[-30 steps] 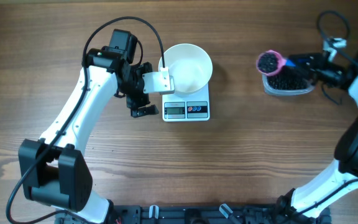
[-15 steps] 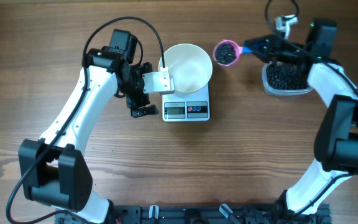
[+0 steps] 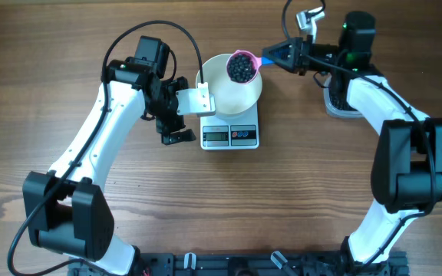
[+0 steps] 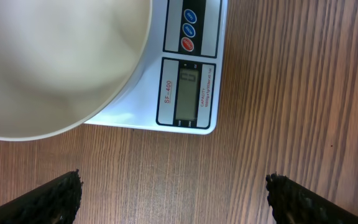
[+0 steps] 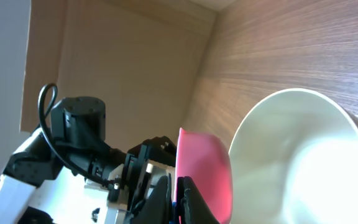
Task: Scoop item into bowl and weigh 150g on scale
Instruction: 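Lift the filled pink scoop and carry it over the white bowl, then tip the pink scoop to pour beans into the white bowl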
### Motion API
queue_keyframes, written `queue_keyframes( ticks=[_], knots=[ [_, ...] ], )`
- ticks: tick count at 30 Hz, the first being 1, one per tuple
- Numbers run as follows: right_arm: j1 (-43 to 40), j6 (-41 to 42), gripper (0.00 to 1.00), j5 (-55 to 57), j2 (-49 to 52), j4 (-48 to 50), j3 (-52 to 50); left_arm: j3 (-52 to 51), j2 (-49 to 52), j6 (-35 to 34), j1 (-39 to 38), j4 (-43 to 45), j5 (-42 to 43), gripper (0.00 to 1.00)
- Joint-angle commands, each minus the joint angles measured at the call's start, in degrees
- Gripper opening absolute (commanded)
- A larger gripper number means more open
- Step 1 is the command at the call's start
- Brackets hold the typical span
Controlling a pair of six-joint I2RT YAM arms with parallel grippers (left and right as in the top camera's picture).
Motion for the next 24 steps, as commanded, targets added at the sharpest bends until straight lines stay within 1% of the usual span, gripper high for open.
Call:
queue_keyframes(
  ticks=[1,12,15,22,24],
  knots=[
    [1.4,-7.8,0.04,2.3,0.2,0.4,0.9,0.0,-0.7,1.1,0.4,0.0,0.7,1.0],
    [5.3,-33.0,0.04,7.5,0.2,-0.5,0.9,0.0,-0.7,1.1,0.4,0.0,0.7,1.0],
    [5.6,-38.4,0.04,8.4,0.2,-1.3,0.9,0.0,-0.7,1.1,0.4,0.0,0.7,1.0],
    [5.6,-54.2,0.05,12.0,0.3,-10.2,0.9,0.0,-0.7,1.1,0.4,0.0,0.7,1.0],
    [5.6,-56.9,0.04,12.0,0.3,-12.3,0.9,0.0,-0.7,1.1,0.4,0.0,0.7,1.0]
  ],
)
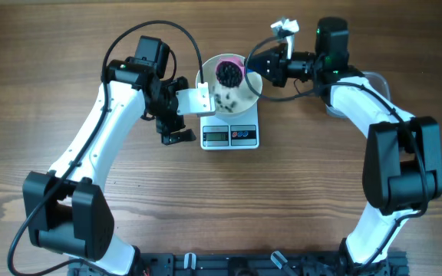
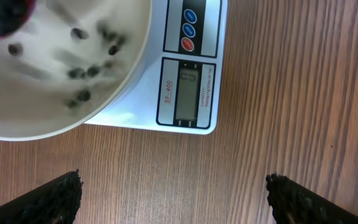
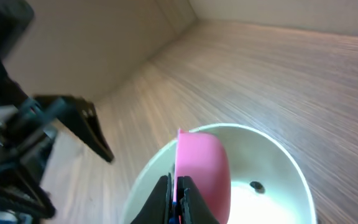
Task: Scoop item into bowl and weigh 150g on scale
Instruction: 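Tip the pink scoop to pour beans into the white bowl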
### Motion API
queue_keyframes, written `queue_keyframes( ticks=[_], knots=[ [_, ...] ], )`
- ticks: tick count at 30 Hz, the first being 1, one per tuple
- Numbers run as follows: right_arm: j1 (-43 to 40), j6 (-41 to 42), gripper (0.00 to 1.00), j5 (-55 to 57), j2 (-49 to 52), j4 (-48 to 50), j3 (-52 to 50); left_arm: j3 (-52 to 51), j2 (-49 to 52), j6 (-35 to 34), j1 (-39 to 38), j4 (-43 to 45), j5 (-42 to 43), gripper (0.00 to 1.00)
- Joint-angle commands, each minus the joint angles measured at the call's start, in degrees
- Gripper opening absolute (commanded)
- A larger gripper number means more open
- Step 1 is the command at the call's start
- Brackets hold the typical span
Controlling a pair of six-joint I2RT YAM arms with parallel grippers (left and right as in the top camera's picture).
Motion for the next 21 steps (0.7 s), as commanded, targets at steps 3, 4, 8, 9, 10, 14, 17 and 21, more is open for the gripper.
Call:
queue_keyframes(
  ticks=[3,4,8,9,10,14,17,21],
  knots=[
    [0.0,-10.8,0.04,0.7,0.4,-2.8,0.9,0.0,-0.7,1.1,0.4,0.0,0.7,1.0],
    [0.0,-10.8,0.04,0.7,0.4,-2.8,0.9,0.0,-0.7,1.1,0.4,0.0,0.7,1.0],
    [0.0,-10.9,0.04,0.7,0.4,-2.3,0.9,0.0,-0.7,1.1,0.4,0.0,0.7,1.0],
    [0.0,-10.8,0.04,0.7,0.4,-2.0,0.9,0.0,-0.7,1.1,0.4,0.0,0.7,1.0],
    [0.0,-10.6,0.04,0.7,0.4,-1.8,0.9,0.0,-0.7,1.1,0.4,0.0,0.7,1.0],
    [0.0,-10.7,0.04,1.0,-0.3,-1.2,0.9,0.0,-0.7,1.1,0.4,0.0,0.7,1.0],
    [0.0,-10.6,0.04,3.3,-1.8,-1.7,0.9,0.0,-0.7,1.1,0.4,0.0,0.7,1.0],
    [0.0,-10.6,0.04,4.8,-4.3,-1.9,0.9,0.0,-0.7,1.1,0.4,0.0,0.7,1.0]
  ],
)
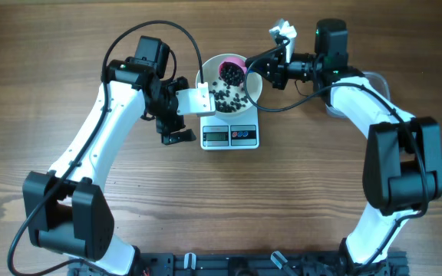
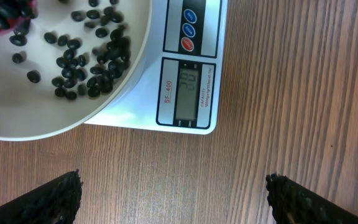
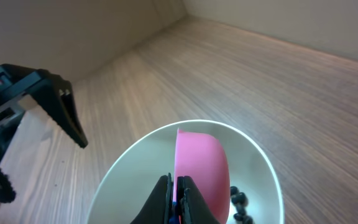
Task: Scoop item into bowl and weigh 150g on scale
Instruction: 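Tip the pink scoop to pour beans into the white bowl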
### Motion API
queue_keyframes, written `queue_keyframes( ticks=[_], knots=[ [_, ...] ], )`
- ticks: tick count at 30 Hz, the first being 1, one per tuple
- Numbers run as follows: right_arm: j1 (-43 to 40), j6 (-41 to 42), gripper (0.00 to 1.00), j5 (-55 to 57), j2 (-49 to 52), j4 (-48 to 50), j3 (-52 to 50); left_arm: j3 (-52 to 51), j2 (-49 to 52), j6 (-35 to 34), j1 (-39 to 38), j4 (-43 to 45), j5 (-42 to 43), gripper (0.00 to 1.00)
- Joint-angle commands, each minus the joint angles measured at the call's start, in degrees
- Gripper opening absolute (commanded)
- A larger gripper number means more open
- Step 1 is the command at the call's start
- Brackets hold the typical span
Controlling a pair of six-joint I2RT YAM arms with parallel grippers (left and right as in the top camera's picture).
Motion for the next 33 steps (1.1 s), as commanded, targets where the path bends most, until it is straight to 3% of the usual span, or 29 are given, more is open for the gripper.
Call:
queue_keyframes(
  ticks=[1,10,20,25,33],
  knots=[
    [0.0,-1.2,0.04,1.3,-4.7,0.1,0.9,0.0,-0.7,1.1,0.4,0.0,0.7,1.0],
    [0.0,-6.1,0.04,1.7,-7.3,-2.2,0.9,0.0,-0.7,1.1,0.4,0.0,0.7,1.0],
    [3.3,-17.7,0.04,13.6,-11.0,-11.6,0.9,0.0,-0.7,1.1,0.4,0.0,0.7,1.0],
    [6.6,-22.8,0.04,24.8,-13.4,-13.6,0.9,0.0,-0.7,1.1,0.4,0.0,0.7,1.0],
    [8.9,-25.2,0.04,25.7,-16.0,-13.8,0.9,0.0,-0.7,1.1,0.4,0.0,0.7,1.0]
  ],
)
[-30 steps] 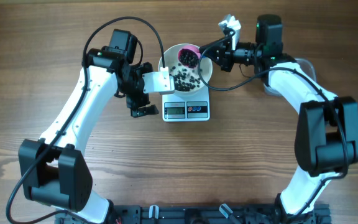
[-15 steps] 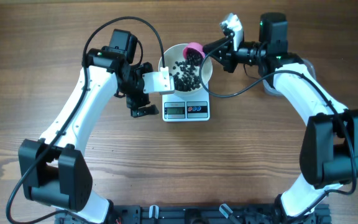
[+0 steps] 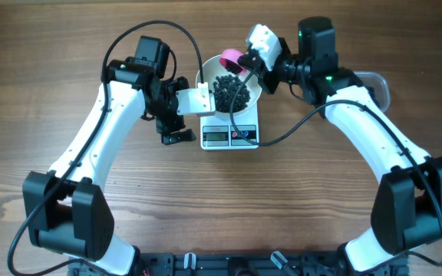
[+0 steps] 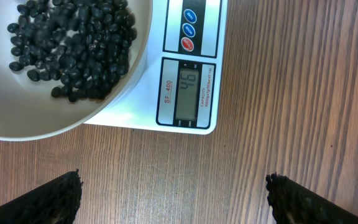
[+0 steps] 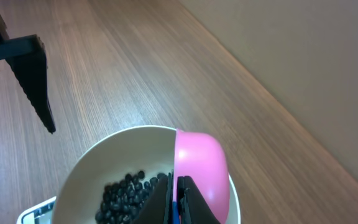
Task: Scoop item into bowl and weigh 150g on scale
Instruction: 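Tip the pink scoop to pour beans into the white bowl, then return the empty pink scoop to the bean tub with right gripper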
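A white bowl (image 3: 245, 98) stands on a white digital scale (image 3: 230, 136), a heap of black beans (image 3: 227, 90) inside it. The display (image 4: 188, 96) reads 46. My right gripper (image 3: 253, 67) is shut on the handle of a pink scoop (image 3: 230, 58), tipped over above the bowl's far rim; the right wrist view shows the scoop's (image 5: 199, 168) pink back over the bowl (image 5: 92, 180). My left gripper (image 3: 176, 132) stands open just left of the scale, its fingertips (image 4: 61, 198) wide apart over bare wood.
A pale container (image 3: 371, 80) peeks out behind my right arm at the back right. The scale's round buttons (image 4: 190, 28) face my left wrist camera. Bare wooden tabletop (image 3: 298, 199) stretches in front of the scale.
The scoop has tipped fully over and no beans show in it; the bean heap in the bowl has grown. The display has gone from 38 to 46. My right wrist has turned.
My right gripper first held the bean-filled scoop over the bare bowl. Then beans were dropping into the bowl, and a moment later lay scattered with the scale reading 38. Now the scoop is turned over and the reading is 46. My left gripper has stayed open beside the scale.
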### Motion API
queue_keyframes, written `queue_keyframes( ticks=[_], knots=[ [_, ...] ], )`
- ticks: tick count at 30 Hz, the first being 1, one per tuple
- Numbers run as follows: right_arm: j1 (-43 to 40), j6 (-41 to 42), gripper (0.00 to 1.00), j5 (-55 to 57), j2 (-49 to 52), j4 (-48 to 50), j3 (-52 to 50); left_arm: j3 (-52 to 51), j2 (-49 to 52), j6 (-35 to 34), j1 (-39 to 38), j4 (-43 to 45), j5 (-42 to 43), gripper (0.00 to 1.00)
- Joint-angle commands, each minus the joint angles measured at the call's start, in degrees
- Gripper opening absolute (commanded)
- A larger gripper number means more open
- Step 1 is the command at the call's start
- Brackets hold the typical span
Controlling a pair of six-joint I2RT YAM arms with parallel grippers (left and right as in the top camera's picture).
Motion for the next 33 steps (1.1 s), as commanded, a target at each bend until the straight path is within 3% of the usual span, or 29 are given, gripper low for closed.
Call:
queue_keyframes(
  ticks=[1,10,13,19,22,25,33],
  knots=[
    [0.4,-1.8,0.04,1.5,-3.3,-0.2,0.9,0.0,-0.7,1.1,0.4,0.0,0.7,1.0],
    [2.0,-6.6,0.04,1.6,-7.1,-5.2,0.9,0.0,-0.7,1.1,0.4,0.0,0.7,1.0],
    [3.3,-12.6,0.04,4.7,-6.9,-7.6,0.9,0.0,-0.7,1.1,0.4,0.0,0.7,1.0],
    [3.7,-11.7,0.04,4.3,-6.8,-7.6,0.9,0.0,-0.7,1.1,0.4,0.0,0.7,1.0],
    [3.2,-5.3,0.04,-1.6,-6.8,-6.0,0.9,0.0,-0.7,1.1,0.4,0.0,0.7,1.0],
    [2.4,8.1,0.04,-3.8,-6.9,-3.2,0.9,0.0,-0.7,1.1,0.4,0.0,0.7,1.0],
    [-3.4,20.8,0.04,0.8,-7.1,-3.1,0.9,0.0,-0.7,1.1,0.4,0.0,0.7,1.0]
  ],
)
